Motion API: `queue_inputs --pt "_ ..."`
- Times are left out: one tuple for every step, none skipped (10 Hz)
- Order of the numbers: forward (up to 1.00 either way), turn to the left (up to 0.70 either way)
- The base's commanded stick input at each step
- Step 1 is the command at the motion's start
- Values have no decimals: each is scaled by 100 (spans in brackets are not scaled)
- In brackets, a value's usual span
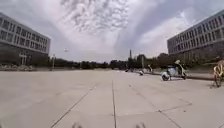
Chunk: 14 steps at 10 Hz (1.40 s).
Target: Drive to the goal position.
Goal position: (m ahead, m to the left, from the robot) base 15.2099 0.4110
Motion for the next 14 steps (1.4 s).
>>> queue_inputs --pt "70 0" --pt "70 -4" --pt "70 -11" --pt "70 -14" --pt "70 -14" --pt "70 -14" --pt "70 -14" --pt "70 -14" --pt "70 -14" --pt "70 -14" --pt "70 0" --pt "70 0" --pt "70 0" --pt "70 0"
